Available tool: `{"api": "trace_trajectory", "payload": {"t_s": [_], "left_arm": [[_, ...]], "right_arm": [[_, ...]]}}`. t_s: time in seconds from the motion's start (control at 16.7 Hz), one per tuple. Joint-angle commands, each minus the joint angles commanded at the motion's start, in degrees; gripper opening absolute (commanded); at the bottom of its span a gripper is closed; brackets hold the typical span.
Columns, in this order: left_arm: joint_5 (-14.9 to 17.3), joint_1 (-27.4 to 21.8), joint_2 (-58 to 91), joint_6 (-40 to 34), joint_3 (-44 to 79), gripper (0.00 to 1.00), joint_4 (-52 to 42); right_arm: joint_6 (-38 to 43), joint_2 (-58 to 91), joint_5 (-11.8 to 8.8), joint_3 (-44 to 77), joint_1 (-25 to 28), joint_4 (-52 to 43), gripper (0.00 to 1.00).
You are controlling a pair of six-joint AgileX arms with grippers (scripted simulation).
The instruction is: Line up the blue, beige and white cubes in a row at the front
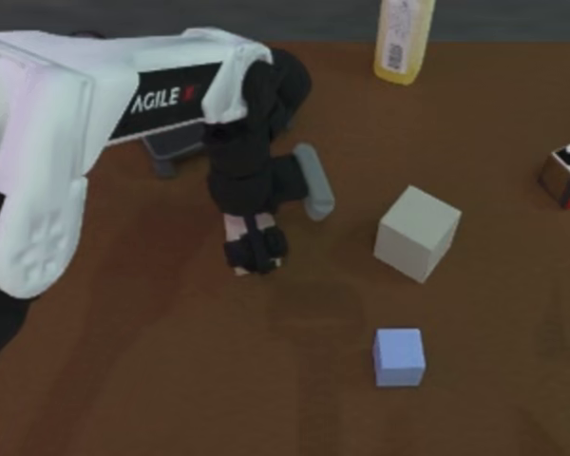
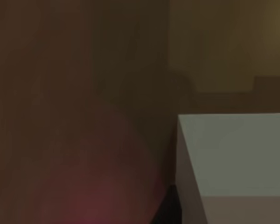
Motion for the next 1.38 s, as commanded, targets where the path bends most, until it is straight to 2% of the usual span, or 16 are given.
{"api": "trace_trajectory", "payload": {"t_s": [0.42,0.84,1.14,1.38], "left_arm": [[0.67,-0.20,-1.64,-0.37,0.88,0.00,-1.83],[0.64,0.82,-4.85,-0.54,9.51,0.00,-13.87],[0.61,0.41,-5.02,-0.51,9.61,0.00,-14.08],[0.52,-5.70,-10.09,-2.07,3.23,0.00,-12.48]], "right_arm": [[0.00,0.00,0.00,0.00,0.00,0.00,1.00],[0.00,0.00,0.00,0.00,0.00,0.00,1.00],[0.00,0.00,0.00,0.00,0.00,0.00,1.00],[0.00,0.00,0.00,0.00,0.00,0.00,1.00]]}}
